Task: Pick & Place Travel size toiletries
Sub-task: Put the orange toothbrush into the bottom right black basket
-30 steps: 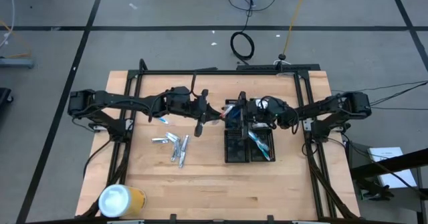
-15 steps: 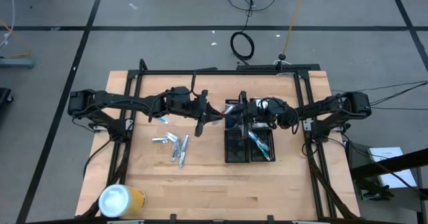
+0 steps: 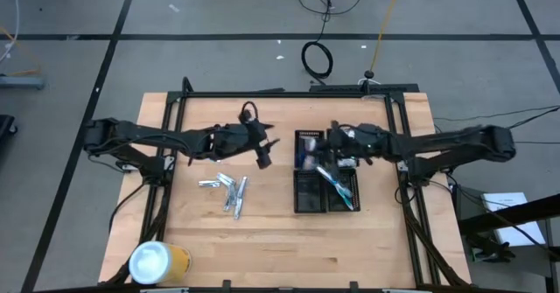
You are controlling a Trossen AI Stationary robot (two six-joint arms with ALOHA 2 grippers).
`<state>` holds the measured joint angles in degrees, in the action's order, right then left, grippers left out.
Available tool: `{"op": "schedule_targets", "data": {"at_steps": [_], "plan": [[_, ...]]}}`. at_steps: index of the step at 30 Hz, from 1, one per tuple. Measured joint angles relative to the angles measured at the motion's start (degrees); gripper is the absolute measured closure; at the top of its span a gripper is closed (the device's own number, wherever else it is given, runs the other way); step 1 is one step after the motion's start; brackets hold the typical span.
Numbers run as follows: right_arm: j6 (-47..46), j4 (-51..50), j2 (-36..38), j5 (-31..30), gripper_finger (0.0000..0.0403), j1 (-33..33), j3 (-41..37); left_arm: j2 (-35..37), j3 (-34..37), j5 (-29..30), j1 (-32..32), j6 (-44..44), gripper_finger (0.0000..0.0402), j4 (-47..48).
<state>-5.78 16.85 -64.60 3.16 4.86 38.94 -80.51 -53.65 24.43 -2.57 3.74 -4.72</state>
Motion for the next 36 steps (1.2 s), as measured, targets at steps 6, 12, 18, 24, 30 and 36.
{"op": "schedule_targets", "data": {"at_steps": [6,12,18,24,30,36], "plan": [[-12.32,-24.58,10.74,3.12,0.0390,-4.61,0.02,0.11,0.02,10.41,-1.39,-2.13,0.0174,5.94],[-20.48,-36.79,12.66,2.79,0.0390,-9.76,-0.35,0.11,0.02,10.45,-3.76,-7.47,0.0174,6.11],[-22.32,-36.06,9.82,2.60,0.0385,-11.60,-4.20,0.11,0.02,10.47,-6.13,-10.59,0.0174,6.40],[-22.75,-33.23,8.29,2.68,0.0334,-11.58,-6.66,0.11,0.02,10.43,-8.10,-15.41,0.0174,8.60],[-21.97,-32.11,9.11,2.82,0.0273,-11.58,-6.75,0.11,0.02,9.54,-10.24,-20.95,0.0174,15.91],[-22.05,-31.73,11.75,2.88,0.0194,-11.58,-6.75,0.09,0.02,7.01,-11.72,-23.43,0.0174,22.37]]}}
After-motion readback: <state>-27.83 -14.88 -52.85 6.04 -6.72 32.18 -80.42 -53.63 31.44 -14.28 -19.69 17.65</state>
